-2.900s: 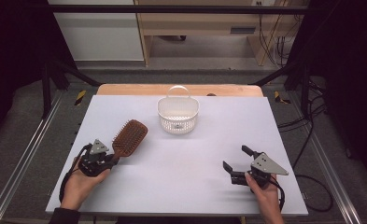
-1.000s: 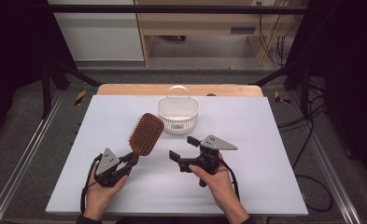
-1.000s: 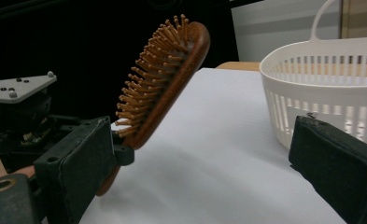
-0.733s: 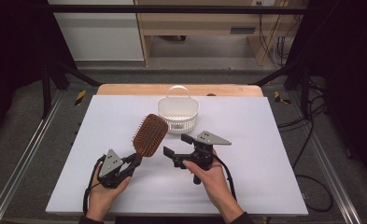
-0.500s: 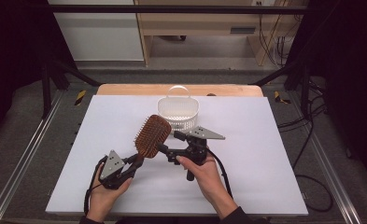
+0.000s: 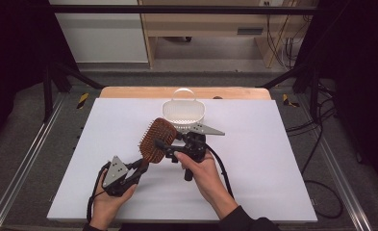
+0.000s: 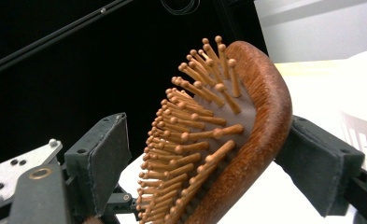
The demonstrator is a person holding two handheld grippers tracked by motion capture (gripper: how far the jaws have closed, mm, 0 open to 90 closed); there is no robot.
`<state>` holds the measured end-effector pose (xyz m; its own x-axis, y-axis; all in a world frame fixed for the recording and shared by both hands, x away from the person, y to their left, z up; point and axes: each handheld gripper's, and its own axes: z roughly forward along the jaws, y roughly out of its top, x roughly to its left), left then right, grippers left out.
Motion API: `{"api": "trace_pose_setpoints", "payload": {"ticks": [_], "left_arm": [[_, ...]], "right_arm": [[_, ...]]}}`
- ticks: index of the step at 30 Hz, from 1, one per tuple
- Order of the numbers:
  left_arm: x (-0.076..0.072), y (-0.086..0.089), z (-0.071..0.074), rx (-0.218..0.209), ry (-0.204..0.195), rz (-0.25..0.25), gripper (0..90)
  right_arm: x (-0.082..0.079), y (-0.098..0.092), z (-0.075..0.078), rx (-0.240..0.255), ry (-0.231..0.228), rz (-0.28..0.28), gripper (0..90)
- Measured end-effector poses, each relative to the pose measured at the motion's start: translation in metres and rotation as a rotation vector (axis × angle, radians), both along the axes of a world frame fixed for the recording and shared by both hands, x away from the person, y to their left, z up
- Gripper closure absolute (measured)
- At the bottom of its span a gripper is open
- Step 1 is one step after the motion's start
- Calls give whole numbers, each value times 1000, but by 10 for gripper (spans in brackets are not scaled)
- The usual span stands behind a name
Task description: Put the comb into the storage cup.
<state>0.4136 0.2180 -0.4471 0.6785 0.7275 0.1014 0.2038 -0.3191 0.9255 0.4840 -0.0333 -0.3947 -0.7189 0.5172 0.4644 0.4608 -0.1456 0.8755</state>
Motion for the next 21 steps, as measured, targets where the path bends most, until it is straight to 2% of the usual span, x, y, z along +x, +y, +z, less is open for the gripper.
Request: {"api": "trace_pose_setpoints", "payload": {"ticks": [7, 9, 21], "left_arm": [[0, 0, 0, -1, -5, 2, 724], [0, 0, 0, 3, -7, 0, 724], [-1, -2, 1, 3, -13, -8, 724]], "right_arm": [[4, 2, -2, 19, 28, 7, 224], [6, 2, -2, 37, 39, 6, 249], [6, 4, 2, 60, 37, 17, 307]]}}
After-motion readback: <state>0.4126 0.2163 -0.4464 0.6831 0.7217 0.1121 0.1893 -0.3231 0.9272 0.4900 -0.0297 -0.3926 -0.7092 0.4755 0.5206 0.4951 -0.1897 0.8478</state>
